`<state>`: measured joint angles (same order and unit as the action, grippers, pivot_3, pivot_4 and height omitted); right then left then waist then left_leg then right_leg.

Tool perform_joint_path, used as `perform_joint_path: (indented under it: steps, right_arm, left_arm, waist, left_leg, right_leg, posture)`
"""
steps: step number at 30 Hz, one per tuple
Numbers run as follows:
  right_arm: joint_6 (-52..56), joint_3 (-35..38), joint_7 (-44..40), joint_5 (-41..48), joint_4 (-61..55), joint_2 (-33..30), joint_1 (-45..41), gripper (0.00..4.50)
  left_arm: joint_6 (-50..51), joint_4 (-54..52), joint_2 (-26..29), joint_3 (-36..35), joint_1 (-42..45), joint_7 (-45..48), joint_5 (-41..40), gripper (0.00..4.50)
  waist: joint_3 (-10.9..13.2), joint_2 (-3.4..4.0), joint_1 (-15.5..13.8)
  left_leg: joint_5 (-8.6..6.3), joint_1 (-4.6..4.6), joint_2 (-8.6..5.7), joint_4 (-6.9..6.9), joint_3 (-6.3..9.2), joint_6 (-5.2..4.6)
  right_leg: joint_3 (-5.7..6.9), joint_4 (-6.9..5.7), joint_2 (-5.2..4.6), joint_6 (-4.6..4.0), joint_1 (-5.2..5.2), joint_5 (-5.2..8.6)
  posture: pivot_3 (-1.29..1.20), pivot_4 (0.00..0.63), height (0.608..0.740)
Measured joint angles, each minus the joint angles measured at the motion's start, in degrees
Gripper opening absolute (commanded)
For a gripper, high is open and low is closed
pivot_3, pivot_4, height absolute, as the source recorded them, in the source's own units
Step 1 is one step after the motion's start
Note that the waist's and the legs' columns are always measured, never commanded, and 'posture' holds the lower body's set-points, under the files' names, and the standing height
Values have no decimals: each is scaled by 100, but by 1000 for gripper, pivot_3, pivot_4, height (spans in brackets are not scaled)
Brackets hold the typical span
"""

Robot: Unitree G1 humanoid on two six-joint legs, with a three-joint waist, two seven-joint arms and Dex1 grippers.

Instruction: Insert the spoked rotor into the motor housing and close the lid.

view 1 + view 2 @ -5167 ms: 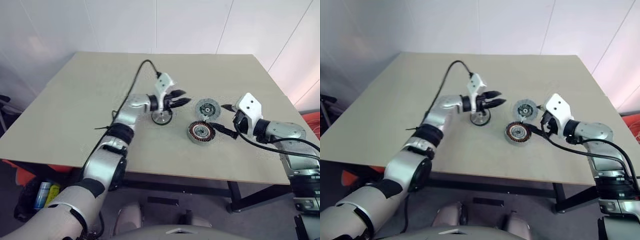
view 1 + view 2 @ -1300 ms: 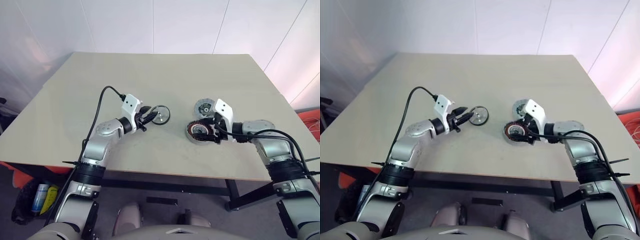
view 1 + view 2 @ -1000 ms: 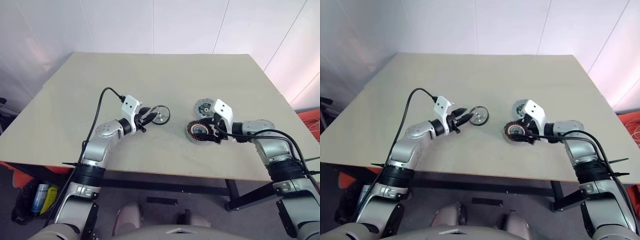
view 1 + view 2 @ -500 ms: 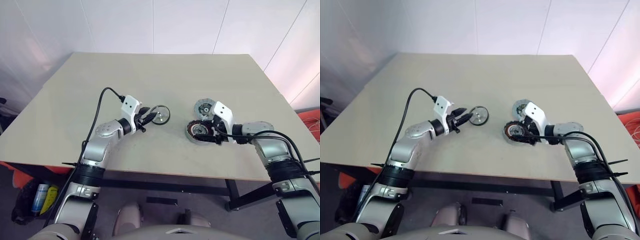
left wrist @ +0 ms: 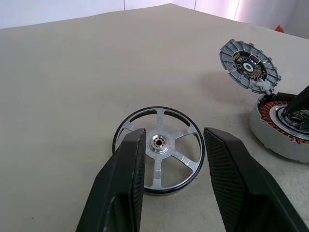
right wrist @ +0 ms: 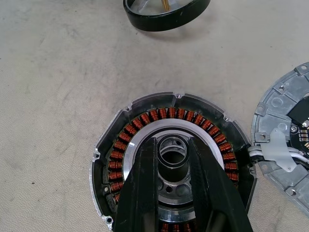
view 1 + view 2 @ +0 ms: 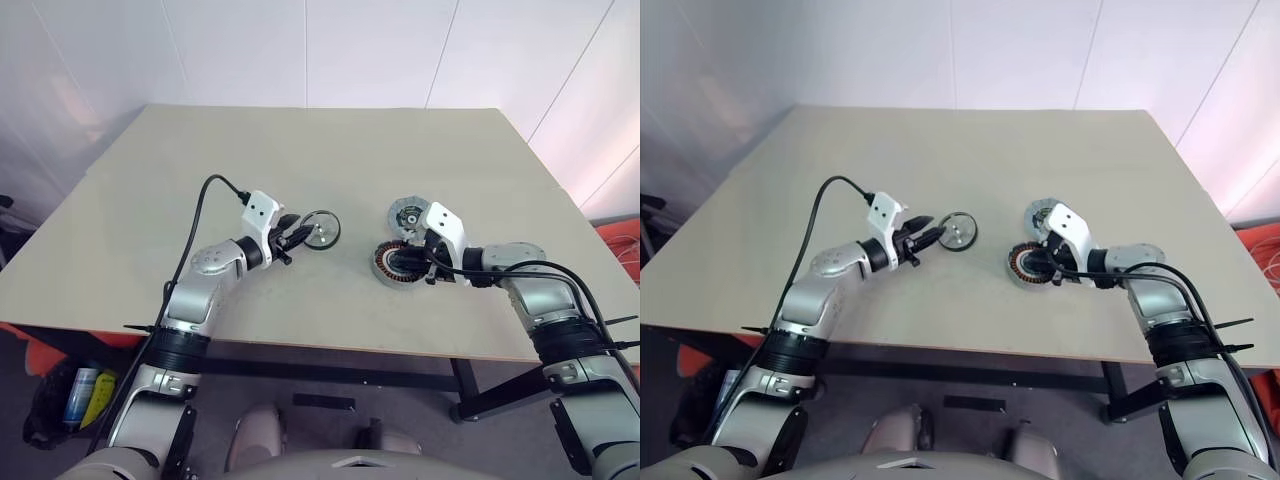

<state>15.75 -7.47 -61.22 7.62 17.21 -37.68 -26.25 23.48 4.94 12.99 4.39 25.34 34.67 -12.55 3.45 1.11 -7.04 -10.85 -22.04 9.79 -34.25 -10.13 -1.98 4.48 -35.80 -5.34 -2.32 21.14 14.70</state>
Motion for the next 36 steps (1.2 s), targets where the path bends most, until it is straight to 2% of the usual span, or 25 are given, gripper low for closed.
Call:
perform_joint_path:
  steps: [11,36]
  right_arm:
    - [18,17,2,11,-24,-159,15,606]
    - [42,16,106,20,-81,-65,35,606]
  left_arm:
    - [-1,0,13,1,0,4,0,1999]
    - [-50,1,47,2,0,1,1,1999]
  waist:
    - [0,0,0]
    - [0,0,0]
  left_leg:
    - [0,0,0,0,0,0]
    - [1,1,0,0,0,1]
  right_leg:
    - [0,0,0,0,0,0]
    - [0,-3,0,0,1,0]
  posture:
    - [0,0,740]
    - [0,0,740]
